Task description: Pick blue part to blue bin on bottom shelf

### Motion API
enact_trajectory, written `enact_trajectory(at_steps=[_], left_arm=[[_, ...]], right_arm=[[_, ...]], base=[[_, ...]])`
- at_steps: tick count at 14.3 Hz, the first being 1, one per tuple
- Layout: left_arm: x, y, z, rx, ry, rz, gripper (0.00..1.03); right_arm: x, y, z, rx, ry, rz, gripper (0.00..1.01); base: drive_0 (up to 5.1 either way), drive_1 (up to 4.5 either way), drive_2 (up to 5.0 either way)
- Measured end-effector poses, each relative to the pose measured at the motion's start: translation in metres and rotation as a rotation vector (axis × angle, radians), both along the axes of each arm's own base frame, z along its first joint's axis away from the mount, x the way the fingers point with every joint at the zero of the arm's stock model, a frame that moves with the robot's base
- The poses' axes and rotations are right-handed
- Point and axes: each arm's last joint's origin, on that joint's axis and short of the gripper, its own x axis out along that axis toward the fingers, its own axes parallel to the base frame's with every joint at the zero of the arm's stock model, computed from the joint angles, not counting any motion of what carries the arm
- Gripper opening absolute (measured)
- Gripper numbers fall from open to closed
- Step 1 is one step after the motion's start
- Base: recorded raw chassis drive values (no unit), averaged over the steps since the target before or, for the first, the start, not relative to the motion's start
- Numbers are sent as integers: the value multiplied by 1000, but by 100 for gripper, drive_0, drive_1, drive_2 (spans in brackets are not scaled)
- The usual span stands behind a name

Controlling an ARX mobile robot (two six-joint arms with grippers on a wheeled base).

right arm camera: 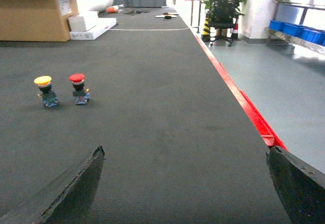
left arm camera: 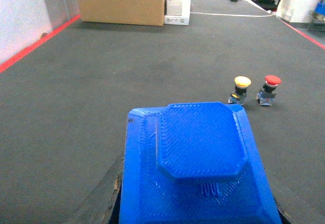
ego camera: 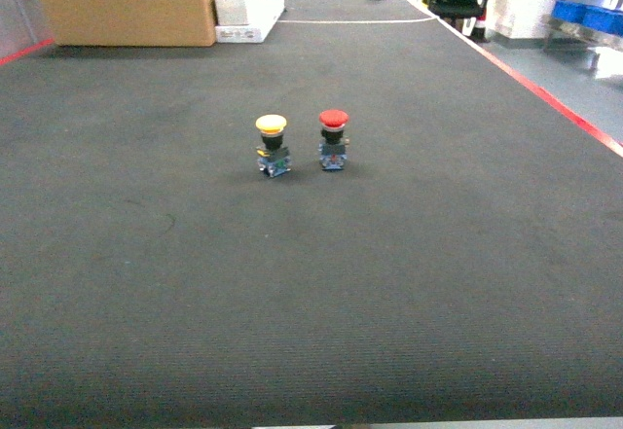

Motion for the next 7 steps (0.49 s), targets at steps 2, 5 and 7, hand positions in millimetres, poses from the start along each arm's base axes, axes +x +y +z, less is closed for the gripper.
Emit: enact_trajectory(at_steps=[2,5,7], left_arm=[[0,0,0,0,1,-1,44],[0,0,0,0,0,-4,44],[0,0,0,0,1,-4,44]], right_arm=[[0,0,0,0,0,-1,98],[0,0,0,0,0,-1,98],[0,0,0,0,0,-1,98]], base=[[-176,-176,-176],[-156,-156,-156],[-162,-162,-162]])
